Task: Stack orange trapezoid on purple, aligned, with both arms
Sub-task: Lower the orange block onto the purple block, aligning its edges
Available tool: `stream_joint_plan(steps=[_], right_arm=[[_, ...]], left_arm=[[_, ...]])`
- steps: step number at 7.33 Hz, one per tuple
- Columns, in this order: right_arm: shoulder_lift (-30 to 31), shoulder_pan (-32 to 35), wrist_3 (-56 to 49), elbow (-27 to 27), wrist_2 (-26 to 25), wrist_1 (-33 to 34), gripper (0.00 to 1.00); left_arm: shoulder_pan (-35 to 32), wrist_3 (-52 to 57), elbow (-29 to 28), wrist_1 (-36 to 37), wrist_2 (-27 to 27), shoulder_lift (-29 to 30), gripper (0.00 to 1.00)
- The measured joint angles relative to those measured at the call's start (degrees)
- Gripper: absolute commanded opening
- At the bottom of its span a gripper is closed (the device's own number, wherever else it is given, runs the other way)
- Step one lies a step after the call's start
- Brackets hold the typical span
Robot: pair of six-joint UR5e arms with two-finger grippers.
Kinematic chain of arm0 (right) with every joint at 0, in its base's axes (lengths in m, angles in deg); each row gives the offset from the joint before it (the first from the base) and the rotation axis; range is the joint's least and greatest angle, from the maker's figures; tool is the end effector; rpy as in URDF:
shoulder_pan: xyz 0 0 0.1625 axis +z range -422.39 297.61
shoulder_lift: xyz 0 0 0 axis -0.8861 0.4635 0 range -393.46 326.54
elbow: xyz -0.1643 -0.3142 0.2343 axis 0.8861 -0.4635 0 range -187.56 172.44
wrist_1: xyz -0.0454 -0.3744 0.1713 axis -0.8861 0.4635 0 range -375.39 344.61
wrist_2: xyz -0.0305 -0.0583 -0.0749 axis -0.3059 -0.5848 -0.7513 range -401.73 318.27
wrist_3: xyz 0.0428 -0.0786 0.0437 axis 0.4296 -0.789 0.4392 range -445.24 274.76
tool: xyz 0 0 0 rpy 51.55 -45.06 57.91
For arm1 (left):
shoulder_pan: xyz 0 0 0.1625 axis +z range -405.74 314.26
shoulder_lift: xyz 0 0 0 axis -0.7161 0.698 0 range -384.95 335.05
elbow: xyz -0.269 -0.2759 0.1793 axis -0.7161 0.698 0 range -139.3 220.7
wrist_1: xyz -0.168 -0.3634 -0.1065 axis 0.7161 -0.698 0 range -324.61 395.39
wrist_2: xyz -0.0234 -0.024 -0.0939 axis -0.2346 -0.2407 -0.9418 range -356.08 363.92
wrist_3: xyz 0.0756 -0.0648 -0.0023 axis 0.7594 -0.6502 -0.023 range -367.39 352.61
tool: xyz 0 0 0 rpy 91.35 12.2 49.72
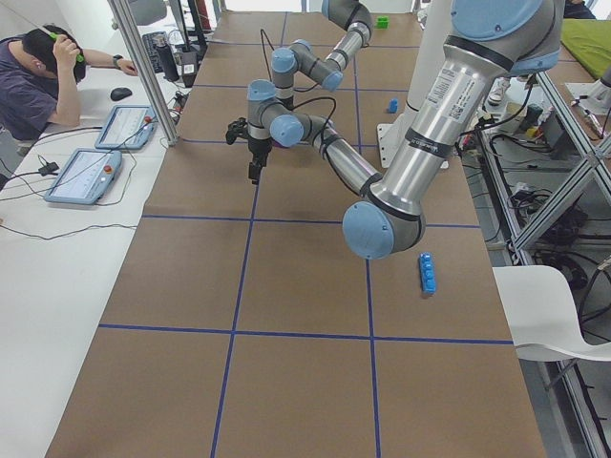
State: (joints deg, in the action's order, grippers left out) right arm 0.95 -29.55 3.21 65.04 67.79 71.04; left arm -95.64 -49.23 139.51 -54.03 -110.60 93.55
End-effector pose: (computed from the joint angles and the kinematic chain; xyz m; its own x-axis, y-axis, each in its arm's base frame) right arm -0.6144 -0.5156 0.1638 0.6354 0.3798 0.6724 -0.3072 0.9231 -0.2311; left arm 0.3476 -0.5557 0.3113 0.7436 0.1691 -0.6468 -0.0270 0.9743 0.2237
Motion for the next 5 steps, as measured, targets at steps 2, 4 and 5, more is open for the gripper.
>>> stream_joint_plan(steps=[2,4,5], right_arm=[[0.0,0.0,-0.2,-0.1,0.0,0.0,0.00],[0.0,-0.2,-0.5,-0.5,-0.1,-0.4,0.00],[0.0,-0.2,-0.6,-1.0,-0.1,-1.4,0.00]], left_arm=[[0.0,0.0,0.0,0.0,0.0,0.0,1.00],[0.0,0.0,0.0,0.0,0.0,0.0,1.00],[0.0,0.0,0.0,0.0,0.0,0.0,1.00]])
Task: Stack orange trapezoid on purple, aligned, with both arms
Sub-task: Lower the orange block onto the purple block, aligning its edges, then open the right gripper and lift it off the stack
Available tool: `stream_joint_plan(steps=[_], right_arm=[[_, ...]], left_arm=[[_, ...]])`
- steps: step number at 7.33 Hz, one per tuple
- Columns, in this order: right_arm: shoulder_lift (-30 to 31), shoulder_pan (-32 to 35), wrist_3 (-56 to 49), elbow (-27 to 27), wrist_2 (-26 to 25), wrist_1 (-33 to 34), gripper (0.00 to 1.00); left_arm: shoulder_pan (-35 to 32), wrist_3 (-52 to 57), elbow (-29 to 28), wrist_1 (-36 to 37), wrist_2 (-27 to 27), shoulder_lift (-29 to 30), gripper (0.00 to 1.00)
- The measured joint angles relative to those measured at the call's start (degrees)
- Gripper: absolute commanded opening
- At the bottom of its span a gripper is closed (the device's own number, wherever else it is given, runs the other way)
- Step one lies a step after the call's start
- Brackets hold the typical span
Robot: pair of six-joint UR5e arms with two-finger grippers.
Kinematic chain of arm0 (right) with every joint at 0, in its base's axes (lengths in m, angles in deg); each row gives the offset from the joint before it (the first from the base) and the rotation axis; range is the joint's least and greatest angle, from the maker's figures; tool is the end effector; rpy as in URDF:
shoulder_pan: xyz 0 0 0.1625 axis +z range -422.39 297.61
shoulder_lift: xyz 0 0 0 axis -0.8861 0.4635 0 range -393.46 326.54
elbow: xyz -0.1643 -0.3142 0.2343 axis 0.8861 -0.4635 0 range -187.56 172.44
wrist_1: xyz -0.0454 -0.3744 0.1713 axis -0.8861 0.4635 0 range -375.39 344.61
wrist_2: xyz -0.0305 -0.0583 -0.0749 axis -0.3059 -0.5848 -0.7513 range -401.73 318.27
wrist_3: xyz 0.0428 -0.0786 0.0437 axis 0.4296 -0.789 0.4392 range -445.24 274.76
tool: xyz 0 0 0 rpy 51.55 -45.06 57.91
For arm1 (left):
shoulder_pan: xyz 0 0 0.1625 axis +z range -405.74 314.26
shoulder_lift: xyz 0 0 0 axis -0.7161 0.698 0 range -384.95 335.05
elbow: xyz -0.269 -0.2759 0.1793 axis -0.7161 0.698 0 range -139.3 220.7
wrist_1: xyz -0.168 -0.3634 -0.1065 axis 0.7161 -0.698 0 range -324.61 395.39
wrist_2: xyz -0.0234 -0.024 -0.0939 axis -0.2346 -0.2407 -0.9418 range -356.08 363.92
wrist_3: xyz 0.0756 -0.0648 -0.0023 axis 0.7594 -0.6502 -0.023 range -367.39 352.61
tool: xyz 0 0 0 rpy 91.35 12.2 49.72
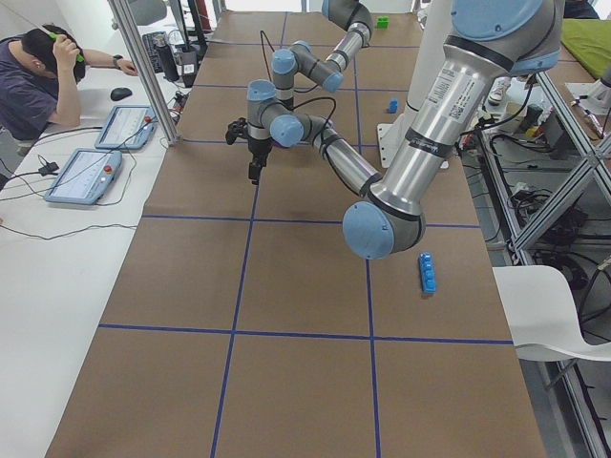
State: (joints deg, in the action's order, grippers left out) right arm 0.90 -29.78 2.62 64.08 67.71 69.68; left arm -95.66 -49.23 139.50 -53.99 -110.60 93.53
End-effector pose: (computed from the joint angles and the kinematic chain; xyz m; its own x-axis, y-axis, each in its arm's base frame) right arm -0.6198 -0.5155 0.1674 0.6355 0.3648 0.6804 -0.2965 0.9291 -0.2212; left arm 0.3474 -0.5558 0.3117 0.7442 0.1683 -0.6464 -0.0268 0.9745 0.2228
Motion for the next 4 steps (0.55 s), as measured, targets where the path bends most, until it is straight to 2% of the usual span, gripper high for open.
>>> stream_joint_plan(steps=[1,2,3,4], right_arm=[[0.0,-0.1,-0.1,-0.5,0.0,-1.0,0.00],[0.0,-0.1,-0.2,-0.9,0.0,-1.6,0.72],[0.0,-0.1,-0.3,-1.1,0.0,-1.8,1.00],[0.0,0.1,-0.5,-1.1,0.0,-1.9,1.00]], left_arm=[[0.0,0.0,0.0,0.0,0.0,0.0,1.00],[0.0,-0.1,0.0,0.0,0.0,0.0,1.00],[0.0,-0.1,0.0,0.0,0.0,0.0,1.00],[0.0,-0.1,0.1,0.0,0.0,0.0,1.00]])
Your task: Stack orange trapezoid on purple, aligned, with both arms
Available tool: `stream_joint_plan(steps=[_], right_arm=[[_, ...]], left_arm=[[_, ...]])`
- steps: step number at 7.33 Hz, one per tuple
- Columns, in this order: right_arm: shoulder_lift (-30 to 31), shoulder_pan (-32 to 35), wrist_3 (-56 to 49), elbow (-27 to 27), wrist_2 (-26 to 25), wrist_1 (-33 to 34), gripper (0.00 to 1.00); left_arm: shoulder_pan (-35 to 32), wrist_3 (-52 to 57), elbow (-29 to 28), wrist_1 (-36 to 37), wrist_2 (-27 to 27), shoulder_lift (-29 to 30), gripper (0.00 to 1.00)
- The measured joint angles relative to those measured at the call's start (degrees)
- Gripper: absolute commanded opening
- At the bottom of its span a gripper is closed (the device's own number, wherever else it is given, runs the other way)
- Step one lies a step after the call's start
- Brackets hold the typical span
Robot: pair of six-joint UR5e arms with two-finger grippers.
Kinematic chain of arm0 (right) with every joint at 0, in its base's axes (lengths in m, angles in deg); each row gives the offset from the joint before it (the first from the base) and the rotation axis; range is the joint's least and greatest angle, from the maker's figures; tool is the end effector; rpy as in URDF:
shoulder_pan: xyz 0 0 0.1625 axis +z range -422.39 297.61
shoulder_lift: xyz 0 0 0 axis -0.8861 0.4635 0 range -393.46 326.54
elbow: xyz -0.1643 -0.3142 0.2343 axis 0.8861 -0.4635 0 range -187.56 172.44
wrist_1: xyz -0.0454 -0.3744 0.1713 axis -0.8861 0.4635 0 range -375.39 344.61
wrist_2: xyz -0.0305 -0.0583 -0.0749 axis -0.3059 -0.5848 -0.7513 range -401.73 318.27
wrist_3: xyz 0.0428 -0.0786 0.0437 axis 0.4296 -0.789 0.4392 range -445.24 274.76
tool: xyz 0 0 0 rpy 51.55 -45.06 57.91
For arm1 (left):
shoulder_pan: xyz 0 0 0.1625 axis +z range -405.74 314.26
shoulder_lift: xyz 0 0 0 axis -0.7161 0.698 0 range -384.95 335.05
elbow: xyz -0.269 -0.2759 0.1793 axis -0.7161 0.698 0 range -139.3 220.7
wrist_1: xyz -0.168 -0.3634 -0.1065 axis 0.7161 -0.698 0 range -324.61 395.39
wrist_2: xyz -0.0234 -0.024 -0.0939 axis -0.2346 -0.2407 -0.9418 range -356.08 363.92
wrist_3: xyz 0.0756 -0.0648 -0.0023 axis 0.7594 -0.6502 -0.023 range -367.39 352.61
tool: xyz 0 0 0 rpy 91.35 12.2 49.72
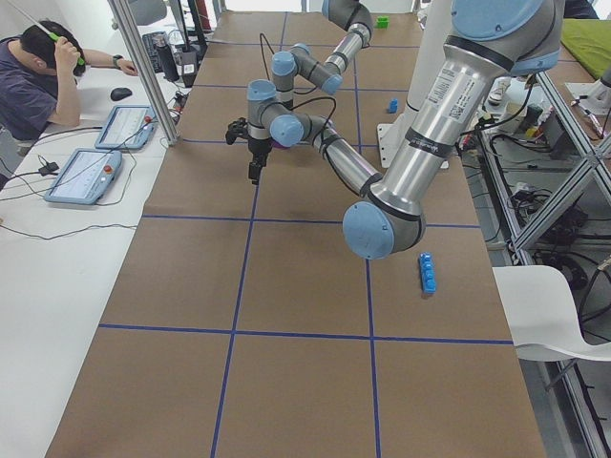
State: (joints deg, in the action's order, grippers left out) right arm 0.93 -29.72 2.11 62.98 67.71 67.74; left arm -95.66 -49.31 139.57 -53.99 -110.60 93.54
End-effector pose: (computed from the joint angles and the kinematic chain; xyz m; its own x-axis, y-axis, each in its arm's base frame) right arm -0.6231 -0.5186 0.1718 0.6296 0.3520 0.6926 -0.2892 0.9336 -0.2115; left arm 0.3472 -0.5556 0.3110 0.7437 0.1676 -0.6472 -0.0256 0.9745 0.2229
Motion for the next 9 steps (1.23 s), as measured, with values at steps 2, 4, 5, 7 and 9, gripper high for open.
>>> stream_joint_plan(steps=[2,4,5,7,9], right_arm=[[-0.2,0.3,-0.4,0.2,0.1,-0.1,1.00],[-0.4,1.2,-0.4,1.7,0.6,0.3,1.00],[0.6,2.6,-1.2,4.7,1.4,1.0,1.00],[10.0,7.0,-9.2,16.2,4.2,2.1,1.00],[23.3,16.3,-23.7,25.4,11.0,2.2,1.00]], left_arm=[[0.0,0.0,0.0,0.0,0.0,0.0,1.00],[-0.3,0.0,0.1,0.0,-0.1,-0.1,1.00],[-1.3,1.3,0.4,0.0,-1.0,-0.9,1.00],[-7.1,10.6,1.3,-0.1,-5.7,-5.6,1.00],[-16.9,26.9,1.5,-0.5,-11.6,-12.9,1.00]])
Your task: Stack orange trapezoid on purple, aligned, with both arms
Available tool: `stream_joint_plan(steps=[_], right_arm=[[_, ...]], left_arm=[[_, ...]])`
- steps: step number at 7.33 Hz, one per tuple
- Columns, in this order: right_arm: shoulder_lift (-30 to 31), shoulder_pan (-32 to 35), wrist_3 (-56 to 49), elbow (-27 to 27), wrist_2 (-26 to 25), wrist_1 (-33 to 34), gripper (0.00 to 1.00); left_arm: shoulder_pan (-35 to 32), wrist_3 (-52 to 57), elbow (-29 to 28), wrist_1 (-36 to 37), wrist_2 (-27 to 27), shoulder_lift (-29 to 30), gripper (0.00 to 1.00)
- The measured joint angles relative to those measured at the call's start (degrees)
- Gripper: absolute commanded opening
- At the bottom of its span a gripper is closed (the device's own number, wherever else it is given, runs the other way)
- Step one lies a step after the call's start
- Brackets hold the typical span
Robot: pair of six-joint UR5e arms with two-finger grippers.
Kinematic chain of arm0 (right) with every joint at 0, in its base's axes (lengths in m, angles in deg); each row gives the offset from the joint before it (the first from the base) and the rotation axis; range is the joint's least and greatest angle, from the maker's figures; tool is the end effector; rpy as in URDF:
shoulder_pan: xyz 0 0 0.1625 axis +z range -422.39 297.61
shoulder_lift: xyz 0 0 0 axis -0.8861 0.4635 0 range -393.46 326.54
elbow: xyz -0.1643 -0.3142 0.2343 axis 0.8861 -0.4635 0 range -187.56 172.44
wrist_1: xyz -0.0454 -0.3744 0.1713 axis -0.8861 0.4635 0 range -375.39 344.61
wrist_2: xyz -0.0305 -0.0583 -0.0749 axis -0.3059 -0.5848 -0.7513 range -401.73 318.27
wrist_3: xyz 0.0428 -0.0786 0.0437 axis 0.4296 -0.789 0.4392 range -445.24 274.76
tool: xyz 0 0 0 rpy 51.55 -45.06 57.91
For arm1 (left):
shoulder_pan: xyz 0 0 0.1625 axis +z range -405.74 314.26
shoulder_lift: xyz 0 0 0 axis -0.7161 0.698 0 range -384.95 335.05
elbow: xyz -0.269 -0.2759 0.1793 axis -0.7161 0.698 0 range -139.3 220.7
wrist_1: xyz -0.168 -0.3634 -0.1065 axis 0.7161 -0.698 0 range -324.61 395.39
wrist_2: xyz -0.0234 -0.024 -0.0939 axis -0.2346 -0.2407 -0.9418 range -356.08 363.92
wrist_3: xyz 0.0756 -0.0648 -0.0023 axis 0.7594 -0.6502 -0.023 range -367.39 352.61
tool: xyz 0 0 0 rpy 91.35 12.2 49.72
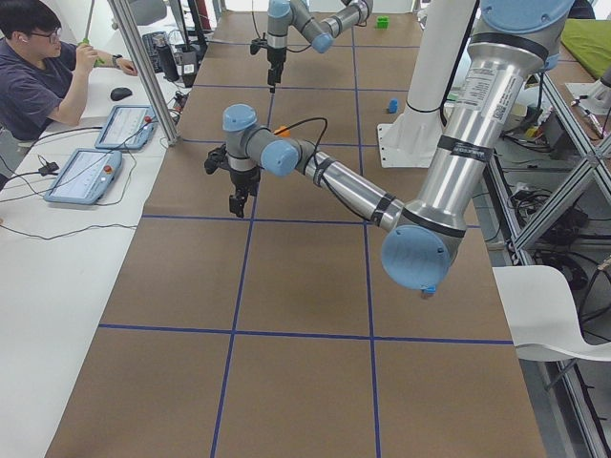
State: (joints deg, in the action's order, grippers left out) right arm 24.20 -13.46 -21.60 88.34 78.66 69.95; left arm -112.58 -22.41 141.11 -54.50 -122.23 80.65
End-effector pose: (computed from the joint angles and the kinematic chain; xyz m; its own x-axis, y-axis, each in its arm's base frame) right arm -0.3756 -0.5573 0.2739 0.6197 0.1281 0.7743 -0.1664 0.9856 -0.0298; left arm 0.1641 -0.5733 0.4287 0.7108 0.3212 -0.6258 -0.1755 0.9425 0.2844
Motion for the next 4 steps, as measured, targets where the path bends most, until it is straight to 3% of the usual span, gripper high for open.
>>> stream_joint_plan(steps=[2,4], right_arm=[[11.6,13.0,-22.2,1.3,7.7,0.1,1.00],[21.5,23.9,-40.6,0.0,12.2,0.0,1.00]], left_arm=[[-9.9,13.7,-0.4,-0.5,-4.2,-8.6,1.00],[-15.2,16.7,-1.7,-1.8,-4.7,-14.7,1.00]])
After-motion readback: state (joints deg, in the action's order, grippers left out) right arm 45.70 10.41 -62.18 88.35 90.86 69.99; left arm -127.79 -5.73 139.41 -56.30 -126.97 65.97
